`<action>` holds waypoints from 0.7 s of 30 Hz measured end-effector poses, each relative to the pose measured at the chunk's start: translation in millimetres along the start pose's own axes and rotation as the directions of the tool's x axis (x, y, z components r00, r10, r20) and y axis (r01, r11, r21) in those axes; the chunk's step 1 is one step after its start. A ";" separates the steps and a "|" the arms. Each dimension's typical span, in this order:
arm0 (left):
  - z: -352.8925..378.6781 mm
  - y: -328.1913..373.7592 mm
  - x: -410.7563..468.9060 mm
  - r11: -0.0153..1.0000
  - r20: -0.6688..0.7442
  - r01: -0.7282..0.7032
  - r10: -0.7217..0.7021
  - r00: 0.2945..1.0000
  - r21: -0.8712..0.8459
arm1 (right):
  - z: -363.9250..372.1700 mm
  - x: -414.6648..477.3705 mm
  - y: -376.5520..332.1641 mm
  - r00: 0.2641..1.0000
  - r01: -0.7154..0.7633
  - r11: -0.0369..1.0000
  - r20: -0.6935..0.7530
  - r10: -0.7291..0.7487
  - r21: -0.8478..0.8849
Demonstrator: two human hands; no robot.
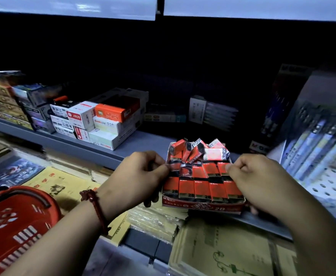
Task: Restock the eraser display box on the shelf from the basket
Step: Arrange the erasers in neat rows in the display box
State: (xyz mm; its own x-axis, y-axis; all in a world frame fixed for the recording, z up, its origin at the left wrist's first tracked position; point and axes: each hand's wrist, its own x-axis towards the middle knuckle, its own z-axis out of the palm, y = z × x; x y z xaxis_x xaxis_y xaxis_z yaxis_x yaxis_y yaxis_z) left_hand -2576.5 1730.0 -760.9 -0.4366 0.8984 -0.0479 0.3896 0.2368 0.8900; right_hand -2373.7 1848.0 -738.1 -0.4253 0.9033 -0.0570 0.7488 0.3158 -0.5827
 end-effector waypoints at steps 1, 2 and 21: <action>-0.2 1.1 0.5 0.999 -0.001 0.009 -0.009 1.000 -0.033 | -0.7 0.8 -1.1 1.000 -0.001 1.000 -0.029 0.001 -0.009; -0.2 2.5 0.9 0.997 -0.003 0.018 -0.019 1.000 -0.068 | -1.7 1.3 -2.1 0.997 0.010 0.999 -0.075 -0.013 -0.033; -3.0 13.4 13.6 0.958 -0.053 -0.133 0.151 0.987 0.256 | 22.3 27.4 -35.7 0.882 0.458 0.885 0.169 -0.441 -0.082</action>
State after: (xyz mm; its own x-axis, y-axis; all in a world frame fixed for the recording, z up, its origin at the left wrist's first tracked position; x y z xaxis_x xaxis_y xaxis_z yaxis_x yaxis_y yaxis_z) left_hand -2579.6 1744.3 -748.3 -0.4149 0.9031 0.1108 0.6383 0.2021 0.7428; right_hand -2423.4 1854.9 -736.9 -0.7910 0.6078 0.0692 0.5094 0.7170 -0.4758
